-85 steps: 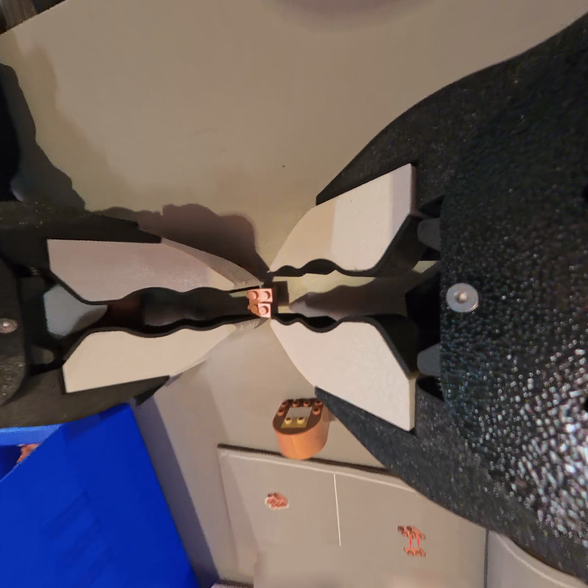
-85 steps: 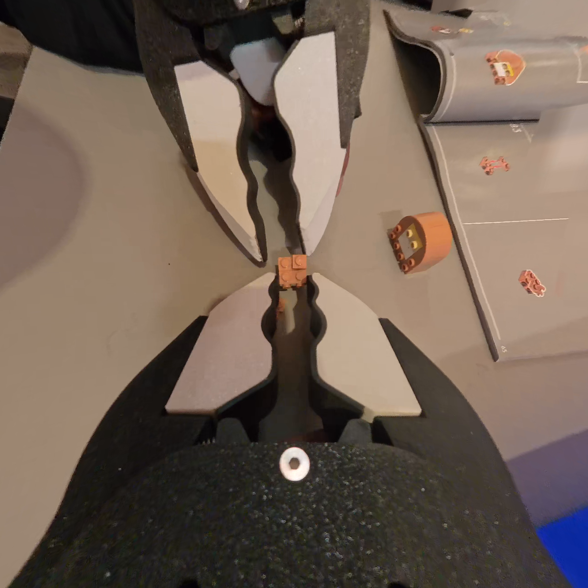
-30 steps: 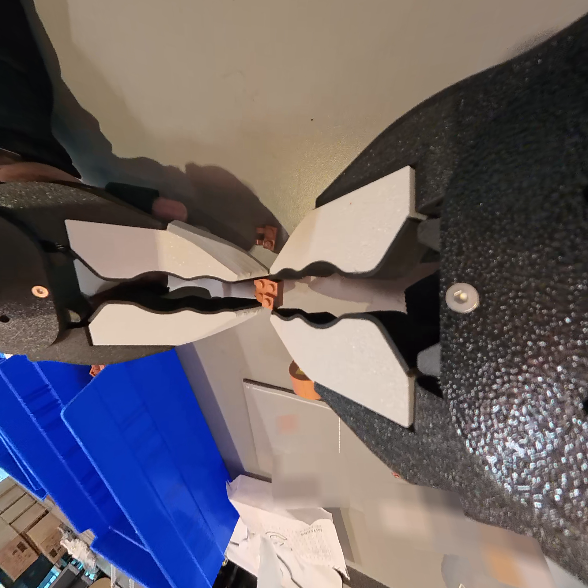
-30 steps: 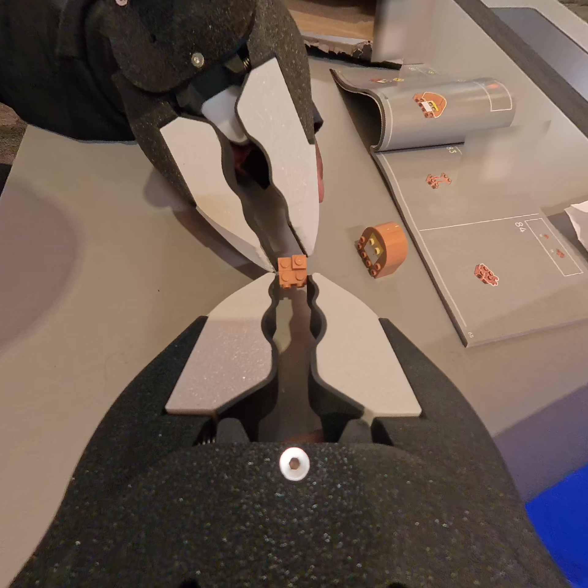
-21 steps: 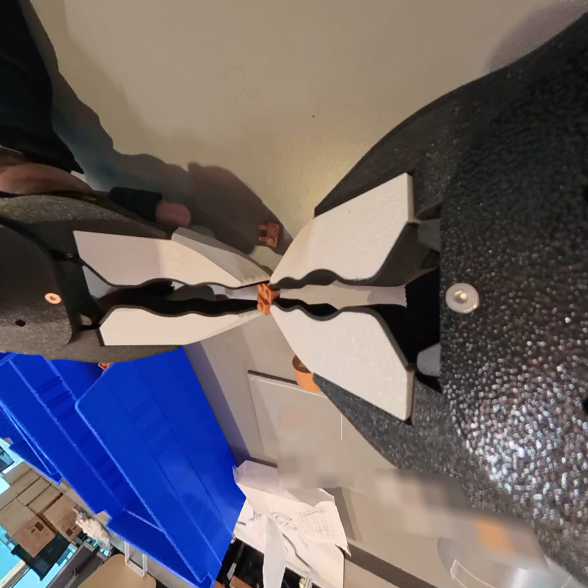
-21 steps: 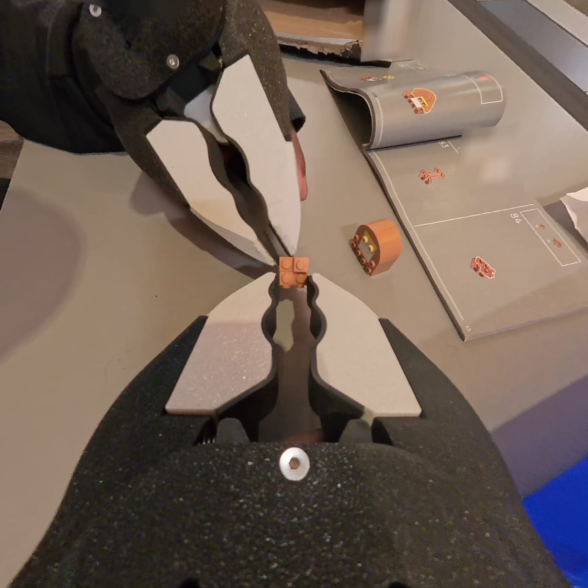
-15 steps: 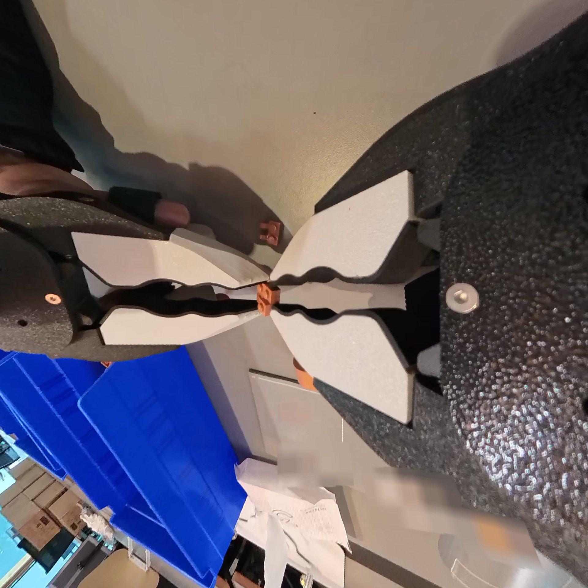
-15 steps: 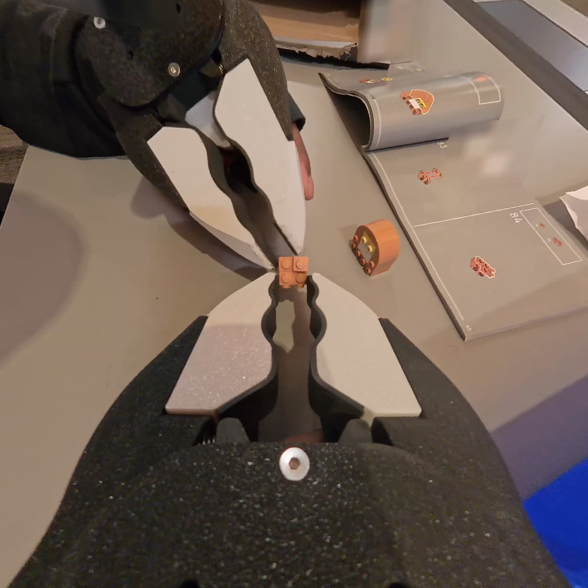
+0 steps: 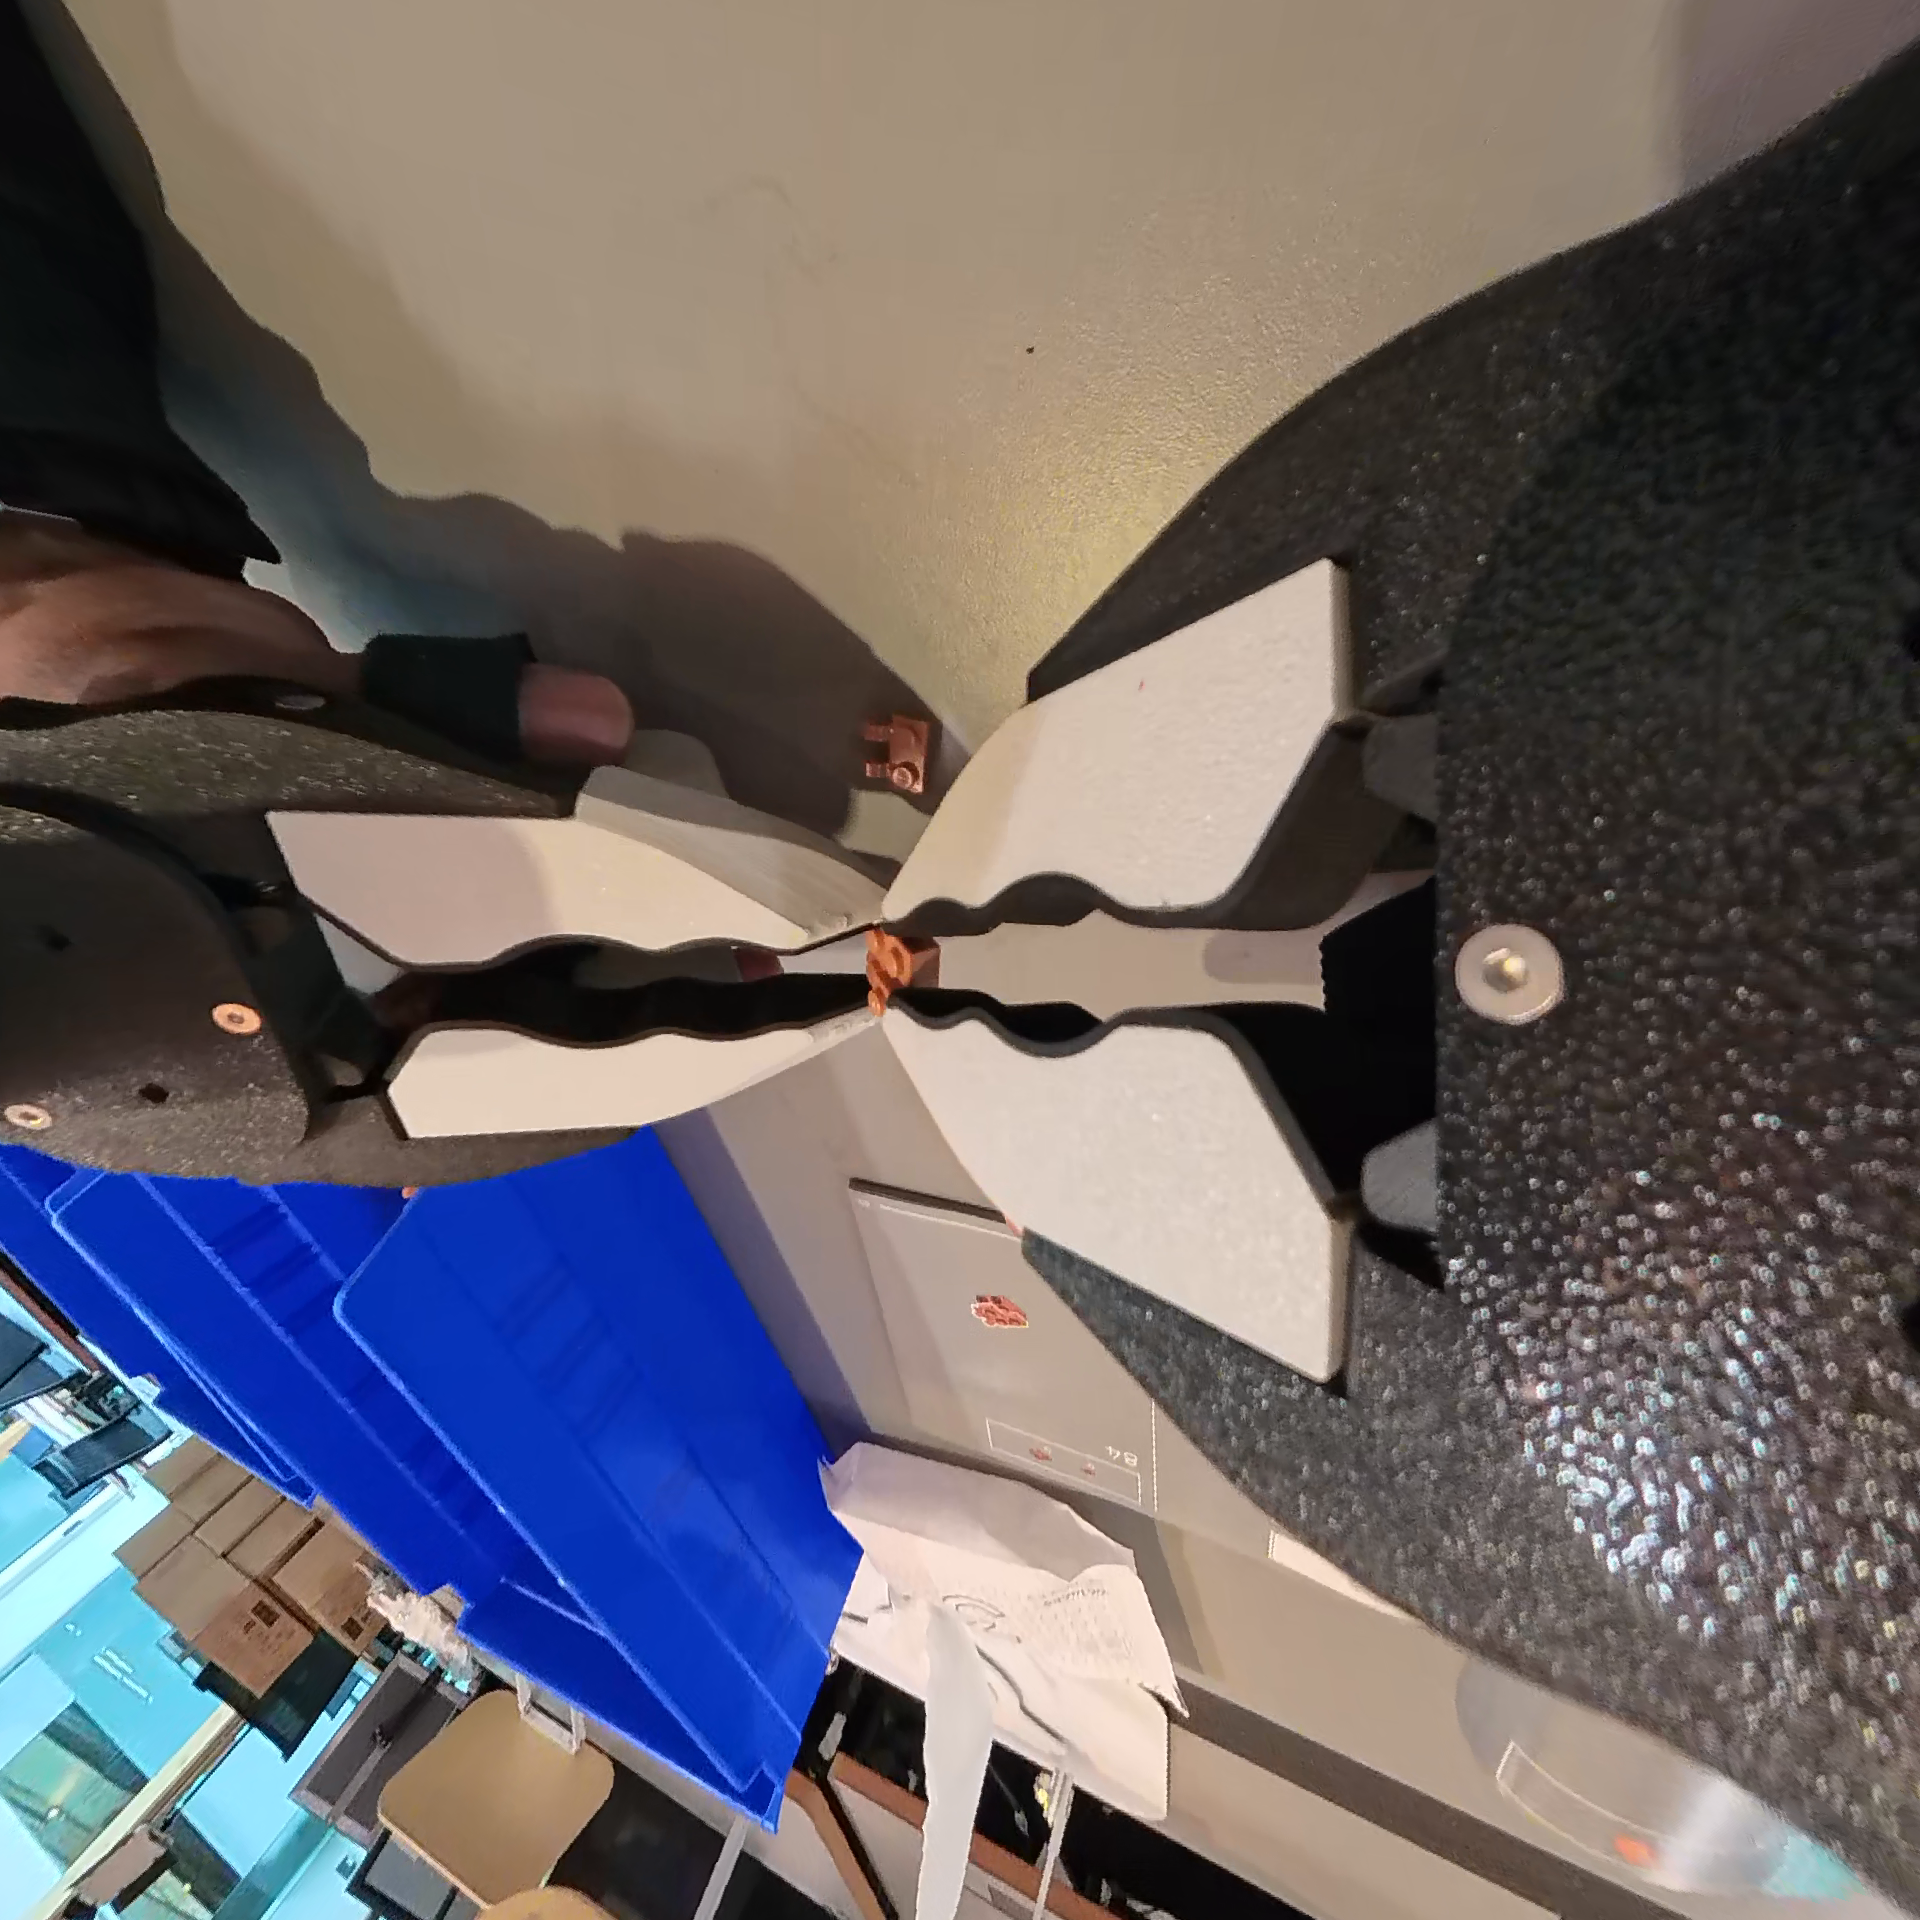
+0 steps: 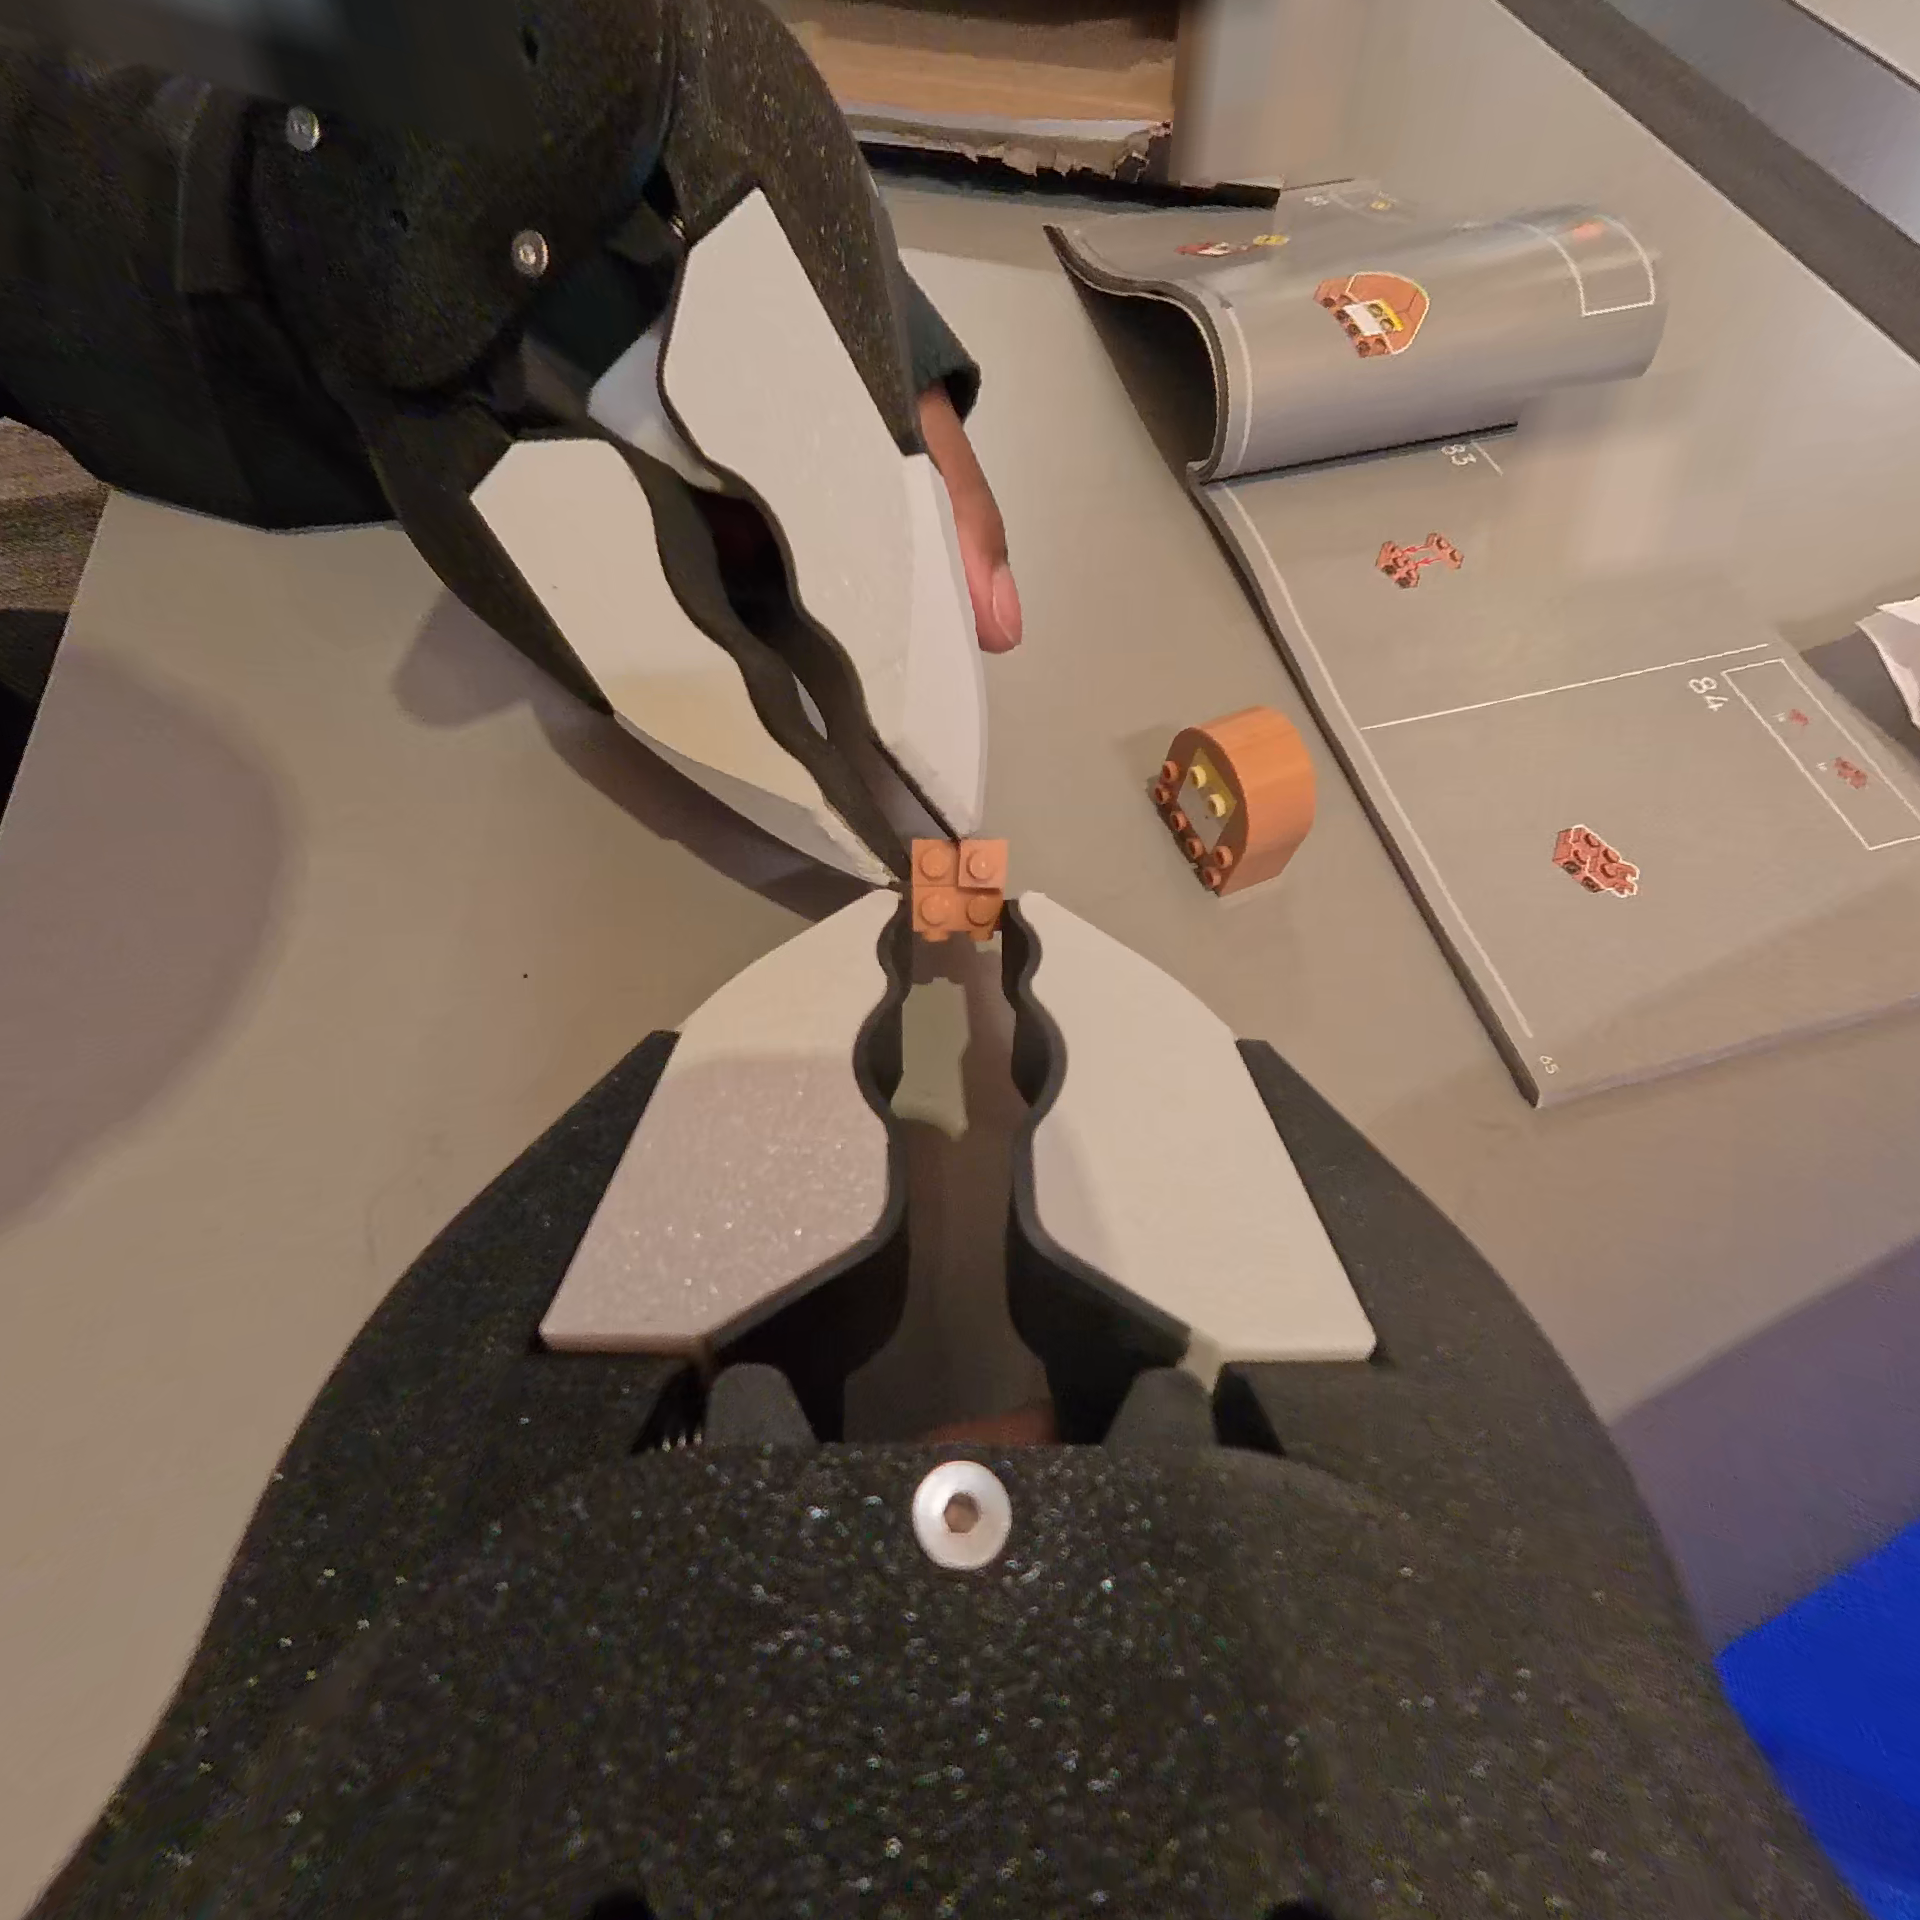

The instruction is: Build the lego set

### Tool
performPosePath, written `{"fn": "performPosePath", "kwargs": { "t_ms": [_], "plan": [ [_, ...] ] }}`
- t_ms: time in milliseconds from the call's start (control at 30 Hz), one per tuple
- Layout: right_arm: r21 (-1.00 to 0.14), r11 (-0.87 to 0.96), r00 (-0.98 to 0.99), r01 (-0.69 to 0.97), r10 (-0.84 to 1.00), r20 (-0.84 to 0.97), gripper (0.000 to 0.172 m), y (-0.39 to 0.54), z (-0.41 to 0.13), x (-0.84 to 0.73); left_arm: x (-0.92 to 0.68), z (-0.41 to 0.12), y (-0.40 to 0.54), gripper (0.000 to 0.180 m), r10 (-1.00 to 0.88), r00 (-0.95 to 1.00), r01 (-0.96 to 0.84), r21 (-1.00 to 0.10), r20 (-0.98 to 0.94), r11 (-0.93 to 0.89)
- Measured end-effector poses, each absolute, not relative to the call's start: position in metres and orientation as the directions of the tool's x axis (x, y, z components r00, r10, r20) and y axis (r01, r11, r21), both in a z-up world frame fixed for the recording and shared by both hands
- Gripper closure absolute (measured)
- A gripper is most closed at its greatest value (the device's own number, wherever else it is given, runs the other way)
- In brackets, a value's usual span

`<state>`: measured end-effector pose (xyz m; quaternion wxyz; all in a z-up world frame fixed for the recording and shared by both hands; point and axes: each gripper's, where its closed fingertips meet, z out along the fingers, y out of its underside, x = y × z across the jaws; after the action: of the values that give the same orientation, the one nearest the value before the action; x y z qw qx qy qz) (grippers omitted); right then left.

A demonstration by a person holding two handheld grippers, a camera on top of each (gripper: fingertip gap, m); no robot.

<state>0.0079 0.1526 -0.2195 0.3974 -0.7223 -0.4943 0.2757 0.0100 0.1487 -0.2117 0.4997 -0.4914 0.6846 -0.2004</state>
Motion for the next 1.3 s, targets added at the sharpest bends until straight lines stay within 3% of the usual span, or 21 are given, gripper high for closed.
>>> {"fn": "performPosePath", "kwargs": {
  "t_ms": [1300],
  "plan": [
    [-0.846, -0.201, 0.37, 0.494, 0.929, -0.004, 0.156, 0.1532, -0.2197, 0.006, 0.0098, -0.2099, 0.1489, 0.17, -0.862, -0.023, -0.49, -0.746, -0.506, 0.451]
  ]
}}
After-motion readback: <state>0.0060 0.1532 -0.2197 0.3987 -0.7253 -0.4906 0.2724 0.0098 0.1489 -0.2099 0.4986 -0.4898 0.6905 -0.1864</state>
